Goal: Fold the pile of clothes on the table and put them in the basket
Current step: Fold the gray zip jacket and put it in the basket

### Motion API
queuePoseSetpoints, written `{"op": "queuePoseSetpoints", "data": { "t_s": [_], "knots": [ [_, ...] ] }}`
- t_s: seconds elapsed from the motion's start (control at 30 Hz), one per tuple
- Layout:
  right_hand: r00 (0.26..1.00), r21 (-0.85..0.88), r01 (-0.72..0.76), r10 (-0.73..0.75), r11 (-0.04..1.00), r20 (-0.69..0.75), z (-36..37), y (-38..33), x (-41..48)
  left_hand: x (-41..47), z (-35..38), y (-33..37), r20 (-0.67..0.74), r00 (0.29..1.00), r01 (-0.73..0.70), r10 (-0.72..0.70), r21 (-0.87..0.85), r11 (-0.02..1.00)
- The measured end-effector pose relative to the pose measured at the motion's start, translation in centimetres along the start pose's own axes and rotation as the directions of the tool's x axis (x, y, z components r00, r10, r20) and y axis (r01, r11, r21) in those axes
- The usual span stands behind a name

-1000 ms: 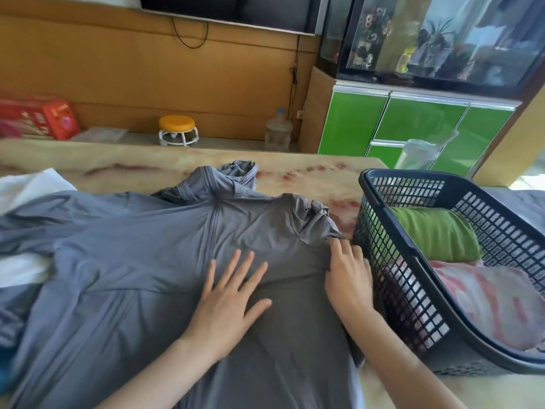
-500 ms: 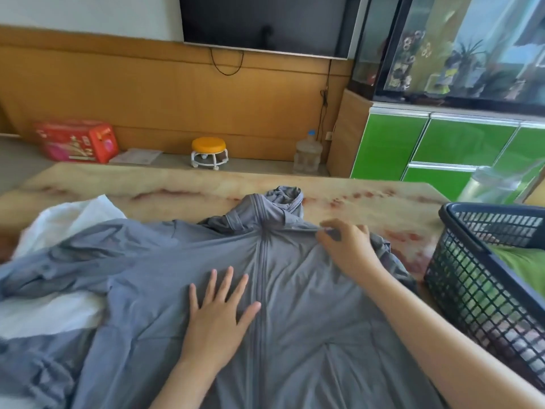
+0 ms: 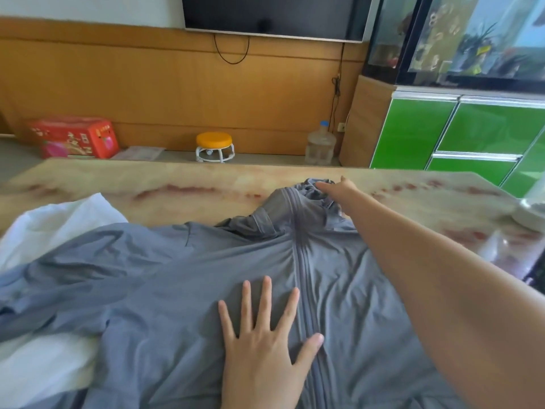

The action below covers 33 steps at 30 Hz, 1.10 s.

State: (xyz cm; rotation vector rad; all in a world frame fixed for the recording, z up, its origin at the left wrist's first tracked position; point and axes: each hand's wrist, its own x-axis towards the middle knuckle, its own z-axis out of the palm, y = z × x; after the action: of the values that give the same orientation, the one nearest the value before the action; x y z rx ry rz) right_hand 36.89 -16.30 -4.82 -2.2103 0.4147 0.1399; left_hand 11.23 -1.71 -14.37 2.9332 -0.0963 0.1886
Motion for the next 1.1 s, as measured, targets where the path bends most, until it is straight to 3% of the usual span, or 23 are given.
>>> {"op": "queuePoseSetpoints", "data": {
  "t_s": [0.23,0.33,0.4,0.47,0.57,0.63,0.73,0.83,0.87,0.9,0.93,0.97,1.03,1.1],
  "knots": [
    [0.998,0.223,-0.017,0.029,0.975,-0.050,2.8,-1.1,3.4,0.2,0.1,-0.1,-0.063,0.998,-0.006,0.006,0.012,1.000],
    [0.998,0.214,0.022,-0.007,0.977,-0.068,2.3,-2.4,2.7,0.2,0.2,-0.2,-0.065,0.998,-0.006,0.009,0.044,0.999],
    [0.986,0.300,0.144,-0.111,0.943,-0.127,1.1,-3.7,1.7,0.1,0.2,-0.3,-0.064,0.998,0.000,0.004,0.062,0.998],
    [0.953,0.439,0.304,-0.270,0.845,-0.140,-0.2,-5.3,-0.3,0.1,0.2,-0.5,-0.041,0.999,0.009,-0.007,0.052,0.999],
    [0.878,0.557,0.421,-0.475,0.715,-0.055,-2.5,-7.3,-4.3,0.0,0.0,-0.5,-0.008,1.000,0.026,-0.026,0.020,0.999],
    [0.811,0.589,0.457,-0.585,0.666,0.032,-4.2,-7.6,-7.6,0.1,0.0,-0.5,-0.084,0.995,0.057,-0.058,-0.017,0.998],
    [0.708,0.560,0.541,-0.699,0.628,0.100,-6.5,-5.6,-13.4,0.4,-1.1,-0.4,-0.148,0.973,0.139,-0.177,-0.235,0.962],
    [0.620,0.453,0.657,-0.774,0.603,0.131,-8.7,-0.1,-19.6,0.9,-2.1,-0.3,-0.198,0.900,0.261,-0.387,-0.465,0.846],
    [0.593,0.399,0.689,-0.787,0.605,0.169,-8.9,2.1,-21.5,0.7,-2.7,-0.2,-0.162,0.885,0.238,-0.437,-0.649,0.723],
    [0.602,0.326,0.697,-0.768,0.639,0.219,-8.7,4.5,-23.2,0.5,-3.5,-0.1,-0.132,0.857,0.184,-0.498,-0.825,0.535],
    [0.639,0.243,0.677,-0.719,0.695,0.275,-8.3,6.9,-24.5,0.3,-4.1,-0.1,-0.091,0.824,0.126,-0.559,-0.933,0.337],
    [0.682,0.152,0.645,-0.653,0.749,0.330,-7.6,9.3,-25.5,0.1,-4.7,-0.1,-0.069,0.799,0.077,-0.597,-0.973,0.216],
    [0.698,-0.035,0.643,-0.566,0.765,0.438,-5.8,13.5,-26.5,-0.2,-5.5,-0.5,-0.095,0.832,0.040,-0.546,-0.973,0.229],
    [0.665,-0.176,0.697,-0.536,0.695,0.520,-4.4,16.1,-27.3,-0.3,-5.9,-0.7,-0.027,0.911,0.088,-0.412,-0.962,0.257]
  ]
}}
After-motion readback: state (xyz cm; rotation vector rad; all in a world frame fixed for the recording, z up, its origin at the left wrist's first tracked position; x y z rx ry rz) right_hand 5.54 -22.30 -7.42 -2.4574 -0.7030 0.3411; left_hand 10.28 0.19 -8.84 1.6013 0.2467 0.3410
